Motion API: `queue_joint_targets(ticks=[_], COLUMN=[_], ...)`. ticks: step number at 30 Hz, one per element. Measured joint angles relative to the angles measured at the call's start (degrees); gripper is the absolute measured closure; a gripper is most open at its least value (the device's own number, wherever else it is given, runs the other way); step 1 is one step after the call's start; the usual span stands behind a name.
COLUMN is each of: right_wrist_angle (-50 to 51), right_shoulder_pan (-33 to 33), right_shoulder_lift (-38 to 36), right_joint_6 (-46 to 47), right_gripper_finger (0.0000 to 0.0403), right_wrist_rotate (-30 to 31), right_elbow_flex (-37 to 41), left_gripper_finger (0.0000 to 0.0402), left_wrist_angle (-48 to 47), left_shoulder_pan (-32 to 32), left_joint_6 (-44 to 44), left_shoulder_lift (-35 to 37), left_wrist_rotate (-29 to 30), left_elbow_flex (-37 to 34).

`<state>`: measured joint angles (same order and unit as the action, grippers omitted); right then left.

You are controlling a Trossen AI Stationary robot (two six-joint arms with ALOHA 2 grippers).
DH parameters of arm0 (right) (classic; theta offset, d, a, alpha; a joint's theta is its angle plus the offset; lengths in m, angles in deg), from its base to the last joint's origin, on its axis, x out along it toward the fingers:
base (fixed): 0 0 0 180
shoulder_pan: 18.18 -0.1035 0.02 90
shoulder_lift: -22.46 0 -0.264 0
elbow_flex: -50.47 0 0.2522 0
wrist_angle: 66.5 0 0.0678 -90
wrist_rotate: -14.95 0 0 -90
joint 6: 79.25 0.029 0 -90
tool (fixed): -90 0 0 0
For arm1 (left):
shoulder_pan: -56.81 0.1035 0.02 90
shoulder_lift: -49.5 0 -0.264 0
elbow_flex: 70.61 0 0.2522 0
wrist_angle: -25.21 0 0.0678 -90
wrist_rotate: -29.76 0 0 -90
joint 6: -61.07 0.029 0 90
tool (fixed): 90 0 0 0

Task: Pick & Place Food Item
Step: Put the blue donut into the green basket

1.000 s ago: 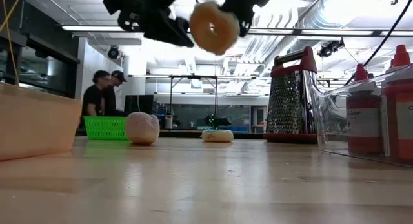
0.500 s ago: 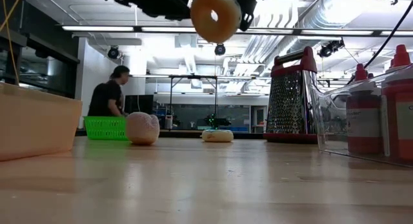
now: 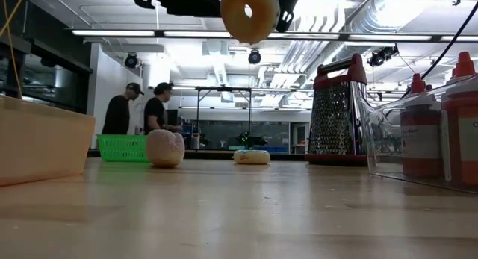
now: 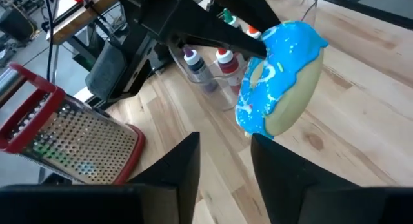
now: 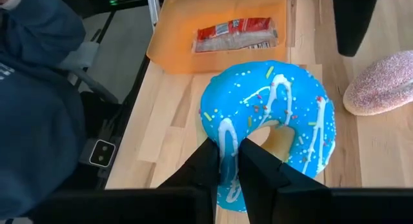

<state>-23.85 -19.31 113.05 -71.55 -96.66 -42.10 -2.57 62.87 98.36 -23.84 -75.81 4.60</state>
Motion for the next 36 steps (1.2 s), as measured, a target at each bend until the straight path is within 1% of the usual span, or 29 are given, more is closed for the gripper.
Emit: queue_joint_targets(ticks=[2, 6, 9, 19, 26, 36], right_wrist_angle=[0.1, 0.8, 0.9, 0.6, -1.9, -5.5], right_shoulder_pan=[0.0, 0.0, 0.0, 0.0, 0.0, 0.0], right_shoulder_lift=[0.0, 0.0, 0.0, 0.0, 0.0, 0.1], right_joint_6=[0.1, 0.2, 0.9, 1.2, 1.1, -0.3], right_gripper_finger=[0.0361, 0.0361, 0.0361, 0.0361, 0.0361, 0.0361], right_wrist_rotate=[0.0, 0.1, 0.5, 1.9, 0.6, 0.6], right_elbow_flex=[0.0, 0.0, 0.0, 0.0, 0.0, 0.0], left_gripper_finger=[0.0254, 0.0221, 0.021, 0.0207, 0.0207, 0.0207], left_wrist_angle=[0.0, 0.0, 0.0, 0.0, 1.3, 1.3], left_shoulder_pan=[-0.4, -1.2, -2.1, -5.7, -5.9, -5.9], left_joint_6=[0.0, 0.0, 0.0, 0.0, 0.1, 0.4], left_shoulder_lift=[0.0, 0.0, 0.0, 0.0, 0.0, 0.0], left_wrist_rotate=[1.1, 1.2, 1.2, 0.7, 0.9, 1.0], left_elbow_flex=[0.0, 0.0, 0.0, 0.0, 0.0, 0.0])
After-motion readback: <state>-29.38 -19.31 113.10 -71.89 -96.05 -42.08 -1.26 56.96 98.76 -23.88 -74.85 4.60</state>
